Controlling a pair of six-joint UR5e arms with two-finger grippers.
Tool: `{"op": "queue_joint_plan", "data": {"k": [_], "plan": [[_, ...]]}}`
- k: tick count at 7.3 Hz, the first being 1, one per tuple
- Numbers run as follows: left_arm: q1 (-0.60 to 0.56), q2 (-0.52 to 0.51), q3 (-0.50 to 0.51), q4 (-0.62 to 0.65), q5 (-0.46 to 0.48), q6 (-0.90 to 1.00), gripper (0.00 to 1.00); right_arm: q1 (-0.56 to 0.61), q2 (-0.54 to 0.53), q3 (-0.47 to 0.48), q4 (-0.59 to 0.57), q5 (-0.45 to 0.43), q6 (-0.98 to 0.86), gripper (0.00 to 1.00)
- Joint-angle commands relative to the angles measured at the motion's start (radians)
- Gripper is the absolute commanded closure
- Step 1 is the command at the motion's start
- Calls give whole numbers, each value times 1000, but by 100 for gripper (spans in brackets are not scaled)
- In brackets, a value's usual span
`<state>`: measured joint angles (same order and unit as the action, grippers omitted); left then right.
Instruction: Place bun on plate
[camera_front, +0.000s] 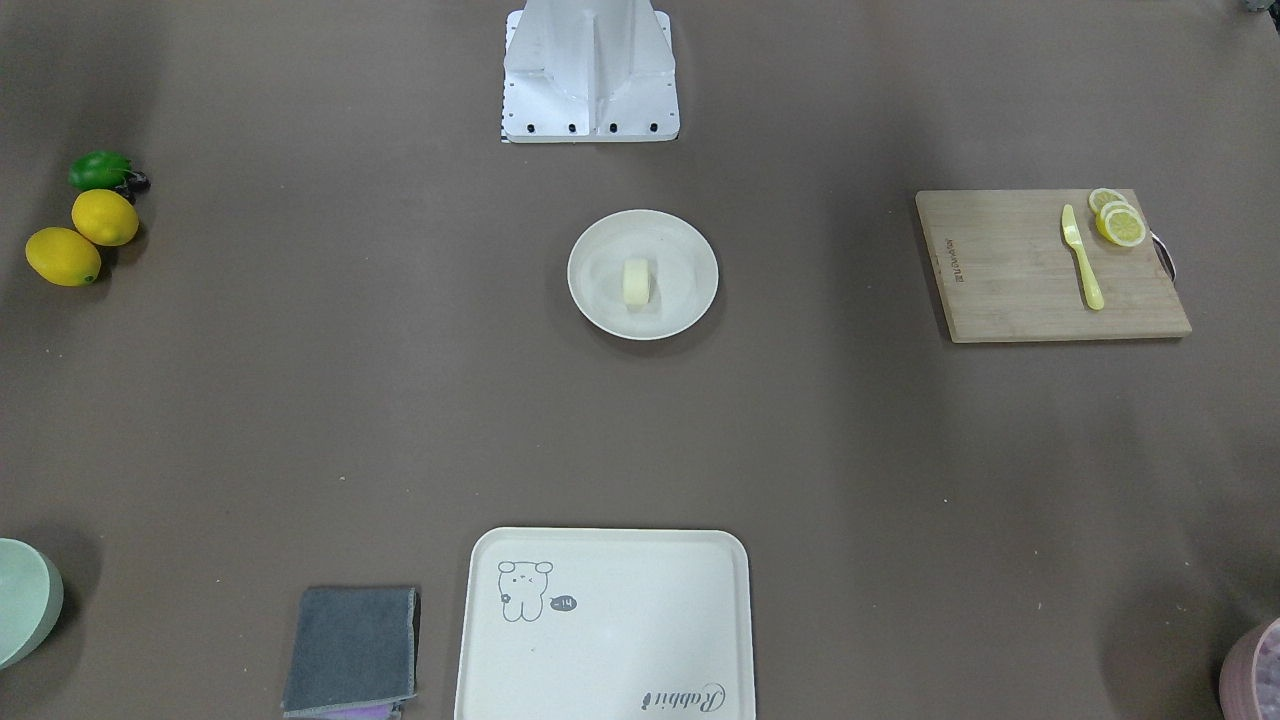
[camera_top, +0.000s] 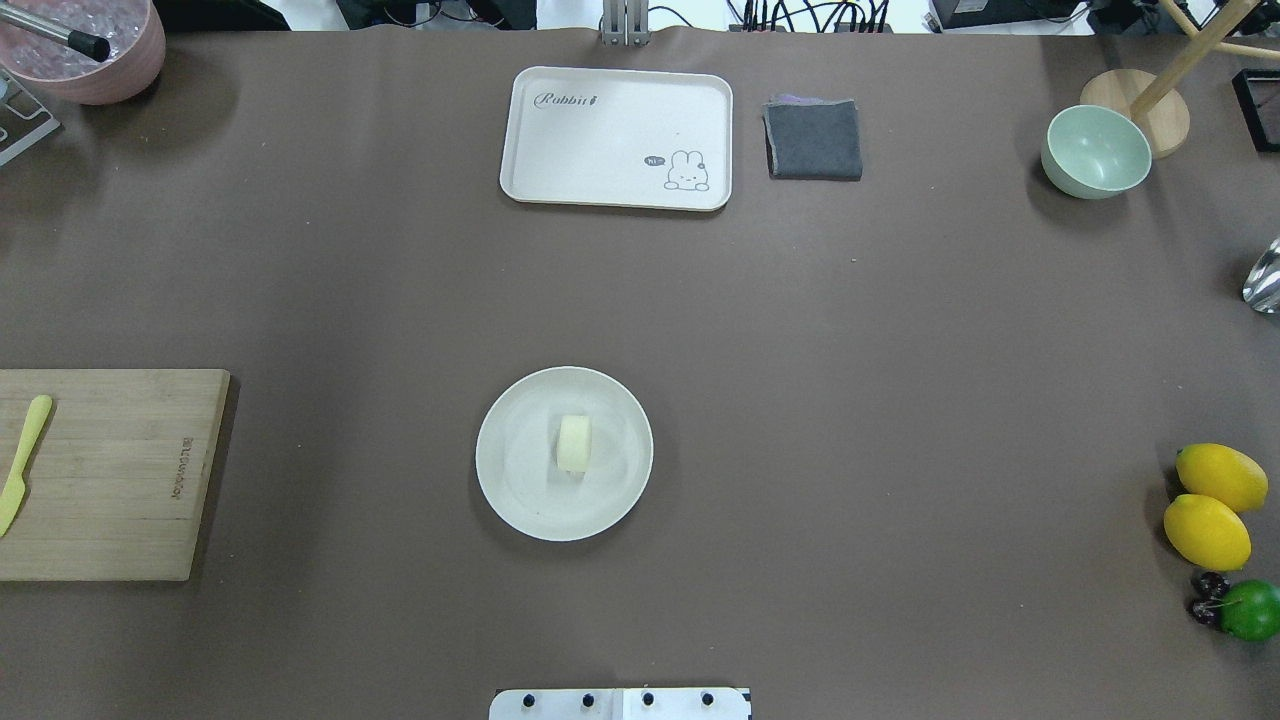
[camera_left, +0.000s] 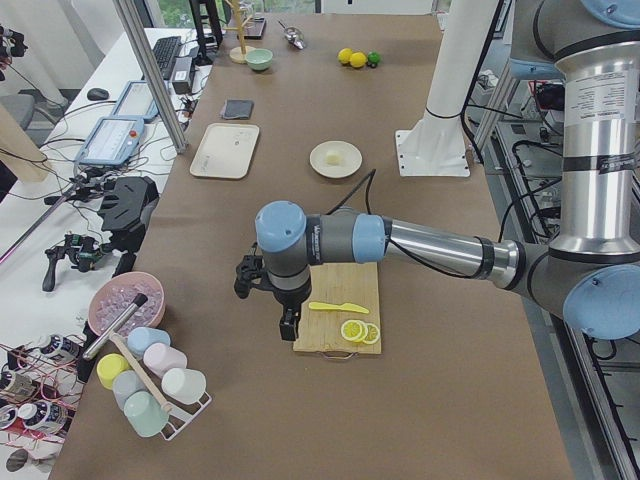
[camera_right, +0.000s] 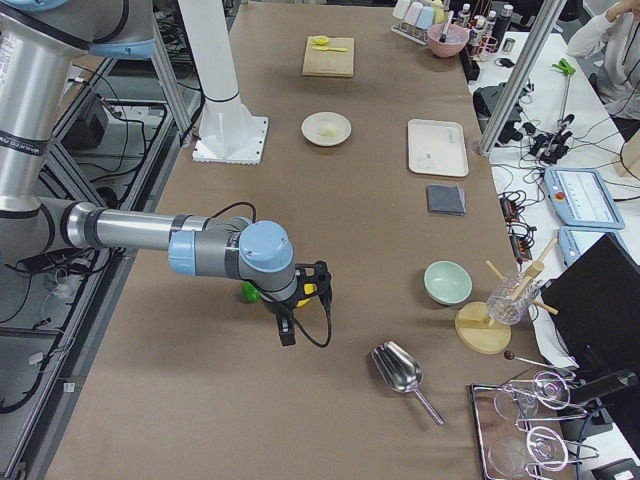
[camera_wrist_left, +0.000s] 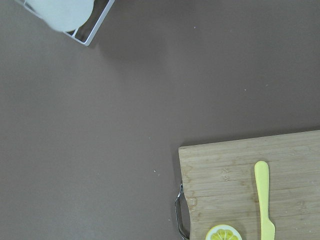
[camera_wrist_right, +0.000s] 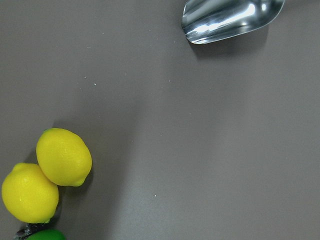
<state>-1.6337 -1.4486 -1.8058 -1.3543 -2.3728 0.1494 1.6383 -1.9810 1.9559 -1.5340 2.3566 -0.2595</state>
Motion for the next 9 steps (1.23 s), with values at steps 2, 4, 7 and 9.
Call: {"op": "queue_joint_plan", "data": {"k": [2,4,7,9], "plan": [[-15,63,-12,-60,-16,-7,3,0,1,-2,0,1,0,0],[-17,77,-6,-60,-11,-4,3,0,1,0,0,1,-1,0],[-20,77,7,-69,-13,-4,3,0,-1,-2,0,1,6,0],[-20,82,8,-69,-13,-4,3,0,1,-2,0,6,11,0]]}}
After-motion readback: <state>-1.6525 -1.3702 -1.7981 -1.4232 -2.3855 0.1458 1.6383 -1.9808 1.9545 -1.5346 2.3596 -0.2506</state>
